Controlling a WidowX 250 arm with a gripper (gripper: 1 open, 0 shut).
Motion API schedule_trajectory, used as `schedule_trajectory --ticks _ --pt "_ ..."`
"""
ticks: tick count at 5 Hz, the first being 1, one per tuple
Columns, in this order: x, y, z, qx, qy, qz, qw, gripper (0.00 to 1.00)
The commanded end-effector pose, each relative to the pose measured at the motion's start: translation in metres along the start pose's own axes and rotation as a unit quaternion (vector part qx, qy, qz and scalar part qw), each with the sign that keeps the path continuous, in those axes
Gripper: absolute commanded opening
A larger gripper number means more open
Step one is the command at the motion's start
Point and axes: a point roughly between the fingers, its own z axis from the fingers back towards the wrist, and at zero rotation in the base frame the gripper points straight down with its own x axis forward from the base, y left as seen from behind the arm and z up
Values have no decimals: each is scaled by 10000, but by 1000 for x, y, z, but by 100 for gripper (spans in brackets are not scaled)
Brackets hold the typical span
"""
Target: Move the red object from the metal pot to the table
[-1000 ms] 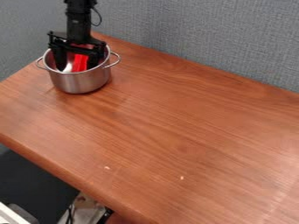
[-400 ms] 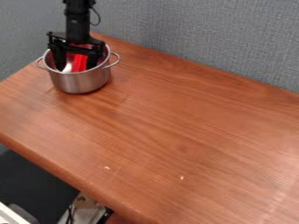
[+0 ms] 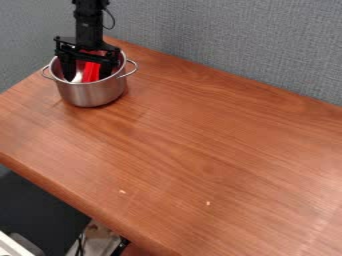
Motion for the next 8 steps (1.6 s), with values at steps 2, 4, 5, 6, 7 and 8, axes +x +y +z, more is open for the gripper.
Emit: schedule_trajectory --ticks 2,4,5,6,7,8 --pt "6 7 16 0 -285 72 9996 100" --pt "6 7 15 -13 -293 66 9995 100" --pt "7 7 15 -19 -298 64 9995 100" --pt "7 8 15 -24 -300 61 9995 100" --pt "8 7 13 -45 -302 55 9995 0" --pt "5 7 23 -103 -382 36 9992 0"
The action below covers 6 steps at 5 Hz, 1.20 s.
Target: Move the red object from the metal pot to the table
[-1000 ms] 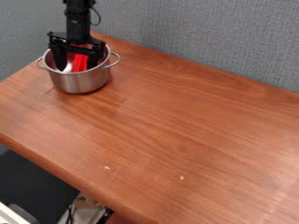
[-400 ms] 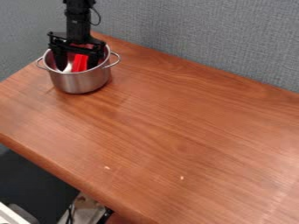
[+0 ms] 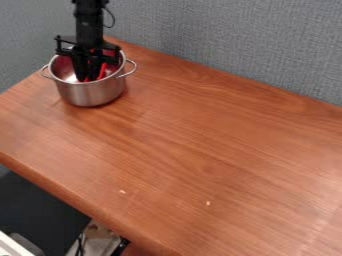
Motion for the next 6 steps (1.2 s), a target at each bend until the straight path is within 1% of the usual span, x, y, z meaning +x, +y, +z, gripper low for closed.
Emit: schedule_trajectory --ticks 1,2,3,4,5,6 --pt "-2 7 38 -55 -429 35 9991 0" --pt "-5 7 55 -142 -581 21 9982 0" --pt "-10 6 88 -281 -873 -3 9958 0" --pt "-19 -1 122 -382 -1209 -231 9917 0" --pt "-29 -8 144 -442 -1389 -301 9889 0" --pt "-46 -32 152 -459 -1458 -682 9859 0"
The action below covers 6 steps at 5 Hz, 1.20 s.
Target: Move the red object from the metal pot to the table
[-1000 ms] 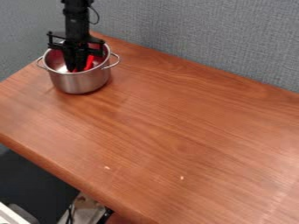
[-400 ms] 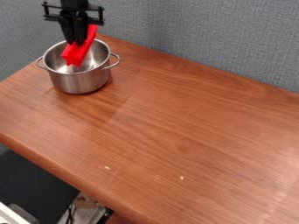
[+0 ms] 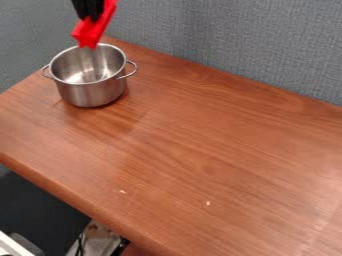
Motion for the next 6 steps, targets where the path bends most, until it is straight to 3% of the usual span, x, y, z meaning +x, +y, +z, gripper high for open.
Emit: schedule_trajectory --ticks 1,2,4,5,6 --pt "-17 -26 30 -3 -387 -348 9986 0" --pt "-35 -57 29 -4 -373 -804 9961 0" --pt "-73 -104 5 100 -186 -1526 9881 0" --pt "-85 -121 -15 174 -88 -1796 9835 0" --pt "-87 -129 -23 200 -123 -1932 9809 0"
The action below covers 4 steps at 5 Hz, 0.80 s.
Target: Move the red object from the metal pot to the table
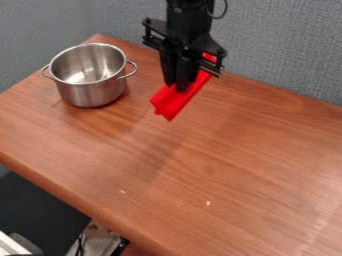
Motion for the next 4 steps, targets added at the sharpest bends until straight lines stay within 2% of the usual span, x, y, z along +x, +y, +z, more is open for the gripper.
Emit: schedule_trajectory --ticks 1,2,4 --pt "9 7 4 182 -201 -96 9996 0" --pt "15 14 -4 240 -139 -99 9996 0" --pt "20 28 -9 354 -95 -71 9993 0"
